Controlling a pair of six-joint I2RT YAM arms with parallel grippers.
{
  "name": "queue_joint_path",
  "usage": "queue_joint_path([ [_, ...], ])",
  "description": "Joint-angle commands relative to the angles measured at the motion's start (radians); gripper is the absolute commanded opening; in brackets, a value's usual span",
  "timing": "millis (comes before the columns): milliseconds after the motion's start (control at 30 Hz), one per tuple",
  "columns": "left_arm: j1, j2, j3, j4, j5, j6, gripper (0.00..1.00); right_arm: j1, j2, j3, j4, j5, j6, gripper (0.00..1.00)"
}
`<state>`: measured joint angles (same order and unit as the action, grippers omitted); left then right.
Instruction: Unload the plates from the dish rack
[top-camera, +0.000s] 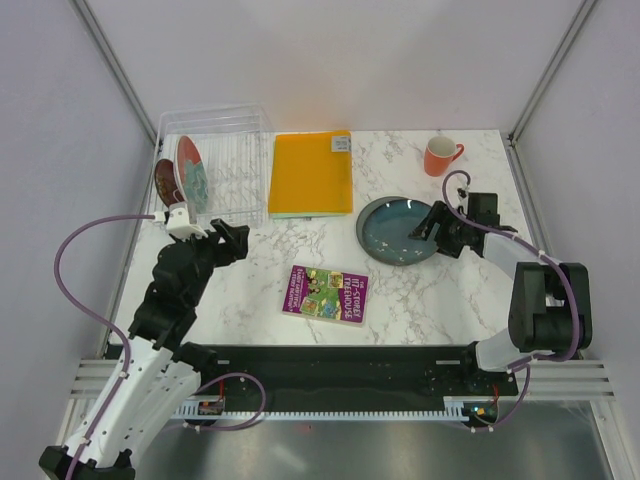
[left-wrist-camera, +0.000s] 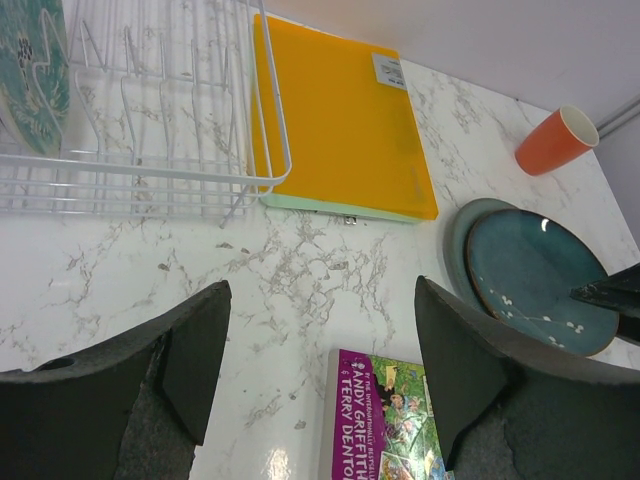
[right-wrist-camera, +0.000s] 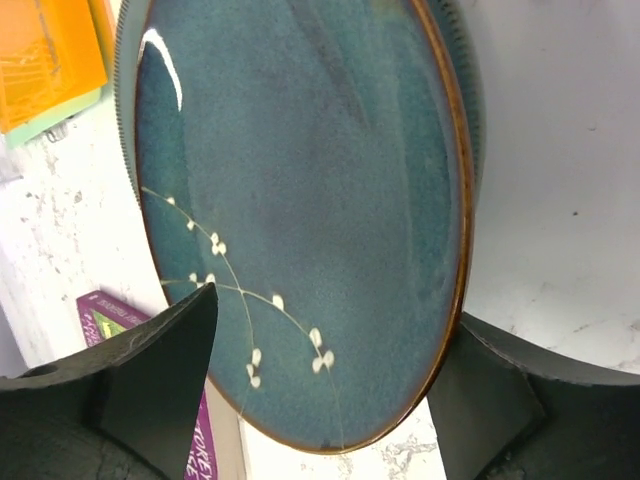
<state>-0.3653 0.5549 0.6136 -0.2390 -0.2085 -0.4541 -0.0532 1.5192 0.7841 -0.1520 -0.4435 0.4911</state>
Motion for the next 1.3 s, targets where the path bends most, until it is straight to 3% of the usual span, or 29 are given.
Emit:
queue_joint_path([
  [0, 0.002, 0.002, -0.006, 0.009, -0.017, 0.023, 0.8, 0.006, -0.04, 0.038, -0.119, 0.122, -0.074, 0.86],
  [233, 0.003, 0.023, -0.006, 0.01, -0.012, 0.012, 0.8, 0.007, -0.057, 0.098, -0.288, 0.318, -0.164, 0.89],
  [733, 0.002, 0.059, 0.008, 0.014, -0.038, 0.032, 0.8, 0.128, 0.007, 0.187, -0.267, 0.295, -0.171, 0.88],
  [1100, 0.003, 0.076, 0.006, 0.017, -0.093, 0.06, 0.81, 0.141, -0.004, 0.161, -0.233, 0.288, -0.169, 0.89],
  [1233, 0.002, 0.138, 0.043, 0.043, -0.283, 0.121, 1.0, 0.139, -0.092, 0.162, -0.27, 0.436, -0.141, 0.92],
  [1267, 0.003, 0.186, 0.054, 0.058, -0.329, 0.177, 1.0, 0.139, -0.112, 0.161, -0.276, 0.456, -0.134, 0.94],
])
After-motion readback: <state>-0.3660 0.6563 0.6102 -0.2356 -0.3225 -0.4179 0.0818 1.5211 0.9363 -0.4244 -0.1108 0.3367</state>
